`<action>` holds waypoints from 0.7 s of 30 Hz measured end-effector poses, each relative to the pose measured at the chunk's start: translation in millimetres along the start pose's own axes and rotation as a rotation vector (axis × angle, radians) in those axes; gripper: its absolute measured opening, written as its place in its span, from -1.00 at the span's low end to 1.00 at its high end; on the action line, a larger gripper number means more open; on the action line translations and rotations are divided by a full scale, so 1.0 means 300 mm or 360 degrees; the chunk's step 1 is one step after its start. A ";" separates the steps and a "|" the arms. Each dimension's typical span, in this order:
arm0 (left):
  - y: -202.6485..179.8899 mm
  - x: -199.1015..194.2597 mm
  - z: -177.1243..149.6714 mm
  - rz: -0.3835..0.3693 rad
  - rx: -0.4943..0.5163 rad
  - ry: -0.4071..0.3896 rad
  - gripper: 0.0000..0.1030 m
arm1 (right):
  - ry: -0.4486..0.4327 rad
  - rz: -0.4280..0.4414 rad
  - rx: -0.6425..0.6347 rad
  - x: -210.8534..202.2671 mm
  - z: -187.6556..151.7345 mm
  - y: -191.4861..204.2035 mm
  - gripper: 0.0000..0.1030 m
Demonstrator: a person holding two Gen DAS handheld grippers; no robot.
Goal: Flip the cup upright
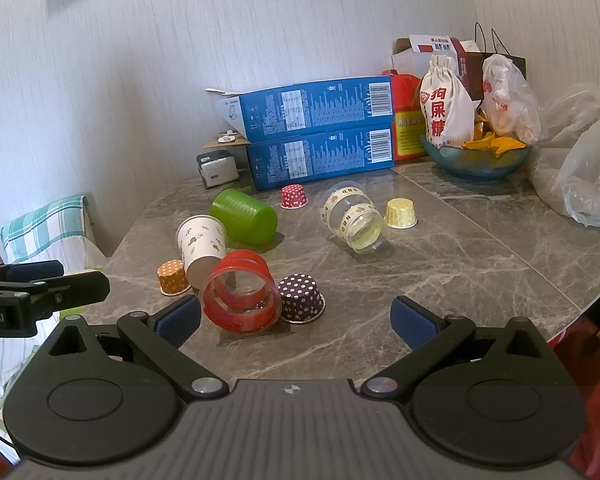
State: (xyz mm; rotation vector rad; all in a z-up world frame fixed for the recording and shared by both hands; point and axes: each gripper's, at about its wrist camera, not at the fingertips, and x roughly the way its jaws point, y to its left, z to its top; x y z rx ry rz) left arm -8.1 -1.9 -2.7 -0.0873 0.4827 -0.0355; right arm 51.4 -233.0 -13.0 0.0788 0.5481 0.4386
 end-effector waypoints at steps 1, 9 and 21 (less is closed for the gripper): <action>0.000 0.000 0.000 0.0000 0.0000 0.0000 1.00 | 0.0002 0.0000 -0.0001 0.001 -0.001 0.002 0.98; 0.006 0.003 -0.003 0.0000 -0.0001 0.0002 1.00 | 0.0008 0.0026 0.0015 0.003 -0.005 0.003 0.98; 0.007 0.003 -0.004 0.0000 -0.0003 0.0002 1.00 | 0.0012 0.0036 0.0033 -0.004 0.002 -0.006 0.98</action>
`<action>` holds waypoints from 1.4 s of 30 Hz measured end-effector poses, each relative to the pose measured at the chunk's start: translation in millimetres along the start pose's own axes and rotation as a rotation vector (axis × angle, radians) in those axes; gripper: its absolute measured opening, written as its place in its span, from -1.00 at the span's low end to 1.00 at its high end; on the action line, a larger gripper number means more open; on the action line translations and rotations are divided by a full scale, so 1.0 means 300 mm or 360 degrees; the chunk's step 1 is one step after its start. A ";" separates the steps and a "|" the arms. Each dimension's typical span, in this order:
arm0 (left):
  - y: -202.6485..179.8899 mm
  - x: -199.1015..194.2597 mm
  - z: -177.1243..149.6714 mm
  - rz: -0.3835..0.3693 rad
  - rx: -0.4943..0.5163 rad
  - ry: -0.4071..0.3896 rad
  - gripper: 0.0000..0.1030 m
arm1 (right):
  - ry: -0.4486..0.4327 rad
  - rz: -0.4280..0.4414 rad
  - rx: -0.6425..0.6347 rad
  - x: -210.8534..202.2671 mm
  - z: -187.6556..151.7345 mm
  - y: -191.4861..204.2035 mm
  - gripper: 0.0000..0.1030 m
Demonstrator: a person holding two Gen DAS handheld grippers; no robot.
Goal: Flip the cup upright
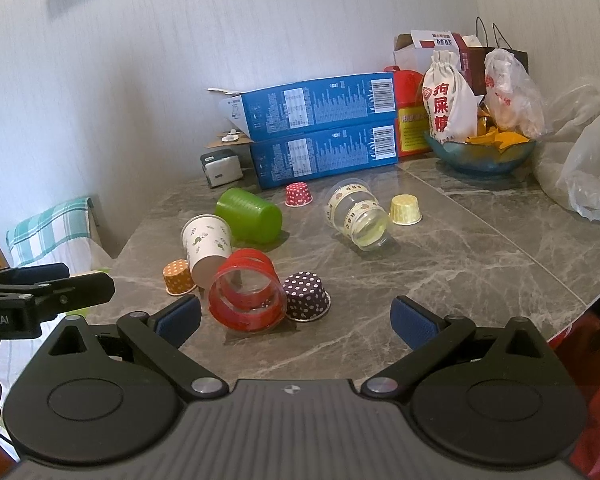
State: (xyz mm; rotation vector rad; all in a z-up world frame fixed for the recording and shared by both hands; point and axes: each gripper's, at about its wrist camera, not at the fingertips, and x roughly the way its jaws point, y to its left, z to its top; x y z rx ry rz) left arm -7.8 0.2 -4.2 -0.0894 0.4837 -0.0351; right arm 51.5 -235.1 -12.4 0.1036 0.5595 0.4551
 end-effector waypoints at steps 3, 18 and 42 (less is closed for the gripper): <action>0.000 0.000 0.000 -0.0003 -0.0002 0.0000 1.00 | 0.0000 0.0000 -0.0001 0.001 0.000 0.000 0.98; -0.004 0.003 -0.002 -0.0001 -0.0002 0.0002 1.00 | 0.0010 0.0000 -0.0004 0.007 0.003 0.000 0.98; 0.063 0.133 0.010 -0.0224 -0.0066 0.0039 1.00 | 0.0200 0.0391 -0.0976 0.509 0.450 0.167 0.98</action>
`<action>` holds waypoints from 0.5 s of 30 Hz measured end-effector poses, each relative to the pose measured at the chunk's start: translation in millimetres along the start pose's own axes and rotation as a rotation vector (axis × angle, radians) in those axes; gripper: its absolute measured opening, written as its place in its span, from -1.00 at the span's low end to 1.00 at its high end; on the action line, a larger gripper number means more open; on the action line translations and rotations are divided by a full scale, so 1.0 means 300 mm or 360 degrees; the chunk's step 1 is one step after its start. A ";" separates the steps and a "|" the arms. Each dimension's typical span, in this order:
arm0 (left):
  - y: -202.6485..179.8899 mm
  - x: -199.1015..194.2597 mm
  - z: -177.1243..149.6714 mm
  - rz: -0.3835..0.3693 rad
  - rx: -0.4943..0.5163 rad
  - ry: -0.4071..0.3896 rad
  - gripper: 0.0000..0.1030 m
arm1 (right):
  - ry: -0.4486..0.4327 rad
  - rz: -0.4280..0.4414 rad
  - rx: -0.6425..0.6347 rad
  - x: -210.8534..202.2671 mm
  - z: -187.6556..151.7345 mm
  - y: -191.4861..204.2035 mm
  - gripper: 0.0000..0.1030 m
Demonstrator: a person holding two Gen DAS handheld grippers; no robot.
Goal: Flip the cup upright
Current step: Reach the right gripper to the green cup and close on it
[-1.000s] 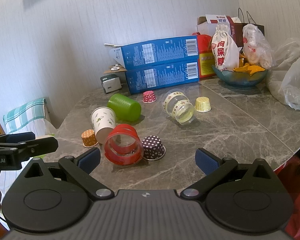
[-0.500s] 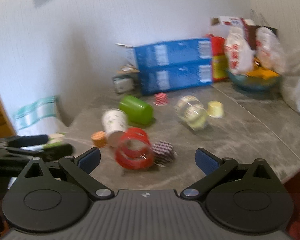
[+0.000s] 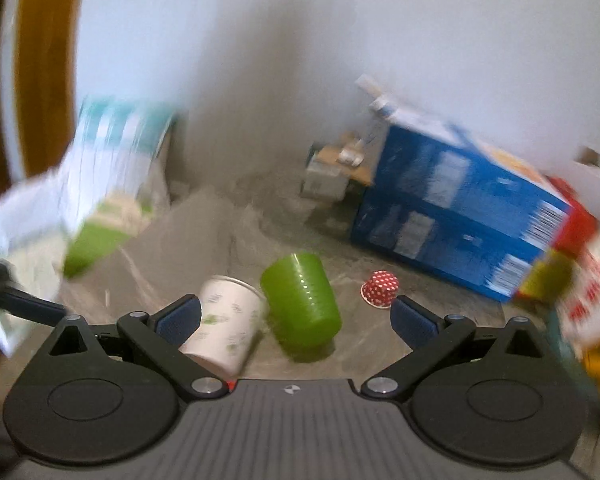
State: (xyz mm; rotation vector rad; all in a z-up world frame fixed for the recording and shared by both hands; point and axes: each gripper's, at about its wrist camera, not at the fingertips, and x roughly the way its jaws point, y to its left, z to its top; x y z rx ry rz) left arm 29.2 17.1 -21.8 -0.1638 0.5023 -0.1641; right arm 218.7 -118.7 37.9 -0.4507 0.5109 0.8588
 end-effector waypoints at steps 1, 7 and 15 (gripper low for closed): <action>0.010 -0.004 0.000 0.0001 -0.0012 -0.0011 1.00 | 0.0069 0.0038 -0.0011 0.052 0.021 -0.029 0.98; 0.087 -0.022 -0.021 0.0122 -0.0071 -0.0048 1.00 | 0.0350 0.0276 -0.0076 0.275 0.068 -0.106 0.88; 0.148 -0.019 -0.026 0.0167 -0.0100 -0.0037 1.00 | 0.0590 0.0403 -0.0090 0.435 0.073 -0.151 0.51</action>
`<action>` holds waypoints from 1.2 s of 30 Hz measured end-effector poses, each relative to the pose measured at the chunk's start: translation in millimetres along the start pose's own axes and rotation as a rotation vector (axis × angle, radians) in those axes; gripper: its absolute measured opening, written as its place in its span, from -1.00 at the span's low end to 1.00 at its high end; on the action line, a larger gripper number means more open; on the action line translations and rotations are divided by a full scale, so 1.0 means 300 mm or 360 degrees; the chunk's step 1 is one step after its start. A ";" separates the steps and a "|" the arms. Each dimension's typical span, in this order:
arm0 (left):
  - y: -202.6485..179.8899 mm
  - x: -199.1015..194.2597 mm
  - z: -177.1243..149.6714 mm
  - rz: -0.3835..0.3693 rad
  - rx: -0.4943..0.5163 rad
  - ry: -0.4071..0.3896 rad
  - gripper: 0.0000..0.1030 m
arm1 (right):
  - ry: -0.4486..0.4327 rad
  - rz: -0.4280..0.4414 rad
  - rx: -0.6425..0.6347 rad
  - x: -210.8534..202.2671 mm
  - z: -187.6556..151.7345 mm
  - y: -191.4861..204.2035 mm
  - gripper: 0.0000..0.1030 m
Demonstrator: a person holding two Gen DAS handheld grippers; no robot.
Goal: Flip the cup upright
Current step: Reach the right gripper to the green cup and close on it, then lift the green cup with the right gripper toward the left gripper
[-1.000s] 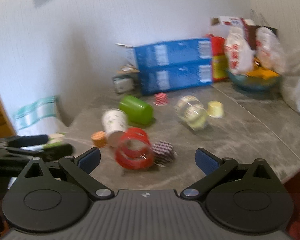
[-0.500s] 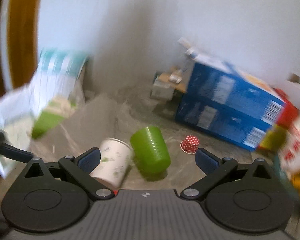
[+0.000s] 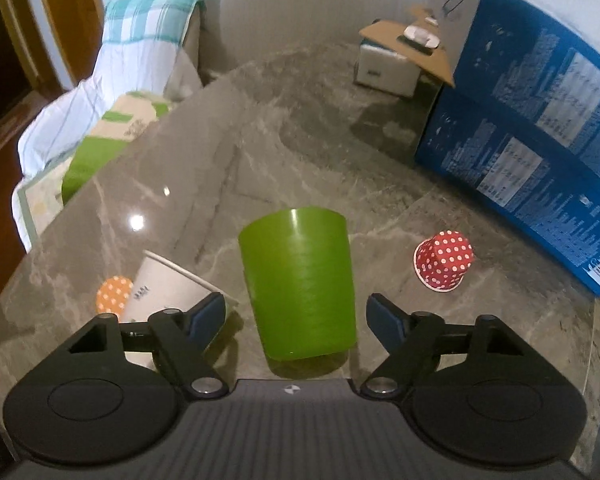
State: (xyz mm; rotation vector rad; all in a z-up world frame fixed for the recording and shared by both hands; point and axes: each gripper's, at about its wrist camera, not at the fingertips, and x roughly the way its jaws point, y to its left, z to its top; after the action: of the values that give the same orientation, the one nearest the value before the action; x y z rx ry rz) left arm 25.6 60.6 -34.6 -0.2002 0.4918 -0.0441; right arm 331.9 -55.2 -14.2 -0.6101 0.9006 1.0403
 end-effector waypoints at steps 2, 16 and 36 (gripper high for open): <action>0.014 0.003 -0.002 0.0002 -0.0023 0.0005 1.00 | 0.0042 0.0014 -0.0035 0.019 0.012 0.000 0.41; 0.094 -0.080 -0.032 0.0046 -0.0129 -0.0017 1.00 | 0.0166 -0.0029 0.0037 0.079 0.039 -0.030 0.26; 0.180 -0.326 -0.119 -0.0134 -0.0337 -0.0060 1.00 | -0.0393 0.0177 0.1023 -0.440 -0.504 0.488 0.26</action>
State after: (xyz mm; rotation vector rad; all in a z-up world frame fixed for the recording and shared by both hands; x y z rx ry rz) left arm -77.8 116.0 -30.9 -0.4283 0.4498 -0.0705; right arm 118.2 -177.4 19.1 0.1054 0.9877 0.8344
